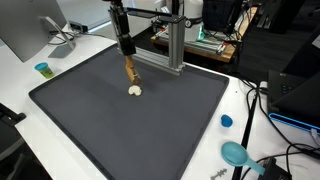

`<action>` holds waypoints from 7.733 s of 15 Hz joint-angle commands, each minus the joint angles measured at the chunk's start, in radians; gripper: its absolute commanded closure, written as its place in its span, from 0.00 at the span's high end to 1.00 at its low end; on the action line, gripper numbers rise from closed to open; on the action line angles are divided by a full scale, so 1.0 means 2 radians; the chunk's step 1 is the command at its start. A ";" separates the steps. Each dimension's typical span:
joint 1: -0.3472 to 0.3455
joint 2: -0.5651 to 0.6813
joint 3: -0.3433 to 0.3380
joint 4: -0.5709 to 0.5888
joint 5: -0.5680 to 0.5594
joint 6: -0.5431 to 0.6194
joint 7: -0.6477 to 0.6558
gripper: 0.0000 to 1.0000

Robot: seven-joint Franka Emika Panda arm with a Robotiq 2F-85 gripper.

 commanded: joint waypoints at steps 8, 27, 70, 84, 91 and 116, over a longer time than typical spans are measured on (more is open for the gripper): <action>0.005 0.039 -0.005 0.010 -0.001 0.031 -0.004 0.22; 0.006 0.116 -0.009 0.049 0.008 -0.020 -0.019 0.22; 0.011 0.114 -0.021 0.051 0.000 0.032 -0.055 0.22; 0.011 0.151 -0.027 0.081 0.002 0.046 -0.033 0.22; 0.009 0.163 -0.031 0.099 0.005 0.041 -0.031 0.22; 0.006 0.033 0.007 0.047 -0.037 -0.054 -0.259 0.47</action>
